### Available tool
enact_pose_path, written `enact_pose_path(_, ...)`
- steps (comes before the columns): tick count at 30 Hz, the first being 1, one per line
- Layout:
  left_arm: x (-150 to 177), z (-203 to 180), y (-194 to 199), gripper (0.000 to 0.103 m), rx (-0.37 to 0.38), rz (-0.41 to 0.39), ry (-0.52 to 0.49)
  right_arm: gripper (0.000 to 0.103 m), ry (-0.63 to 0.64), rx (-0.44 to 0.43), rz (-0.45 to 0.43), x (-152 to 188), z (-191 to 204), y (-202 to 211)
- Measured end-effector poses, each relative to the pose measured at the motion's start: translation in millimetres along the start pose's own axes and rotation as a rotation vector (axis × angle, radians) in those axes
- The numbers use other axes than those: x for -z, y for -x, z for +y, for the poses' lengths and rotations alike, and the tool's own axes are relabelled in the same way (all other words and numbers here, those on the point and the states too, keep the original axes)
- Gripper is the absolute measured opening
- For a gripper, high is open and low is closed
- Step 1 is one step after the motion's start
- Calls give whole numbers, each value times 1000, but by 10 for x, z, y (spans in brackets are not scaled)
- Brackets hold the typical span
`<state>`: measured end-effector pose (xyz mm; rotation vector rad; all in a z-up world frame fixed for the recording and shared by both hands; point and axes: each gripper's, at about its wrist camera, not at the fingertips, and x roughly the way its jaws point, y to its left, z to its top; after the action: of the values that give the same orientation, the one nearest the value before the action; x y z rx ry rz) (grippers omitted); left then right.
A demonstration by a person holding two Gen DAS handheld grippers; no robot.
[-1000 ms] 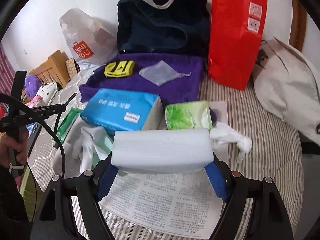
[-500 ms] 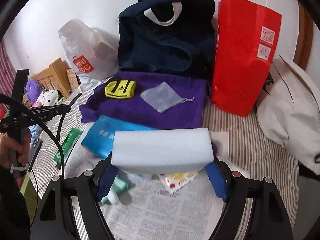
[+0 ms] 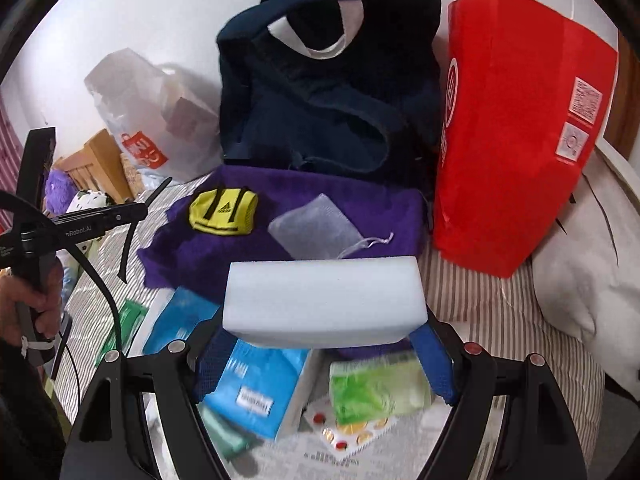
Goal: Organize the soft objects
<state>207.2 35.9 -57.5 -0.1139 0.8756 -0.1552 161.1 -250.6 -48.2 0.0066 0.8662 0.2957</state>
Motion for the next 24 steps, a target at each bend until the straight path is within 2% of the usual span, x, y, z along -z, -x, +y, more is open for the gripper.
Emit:
enact_pose_path(13, -255, 74, -463, 20, 48, 22, 48, 80, -85, 33, 36, -344, -130, -512)
enact_pose_path(18, -277, 98, -653, 20, 57, 47, 45, 80, -112, 49, 98, -401, -144, -807)
enact_pose_path(24, -223, 154, -836, 20, 51, 81, 41, 80, -82, 69, 178, -340, -110, -1143)
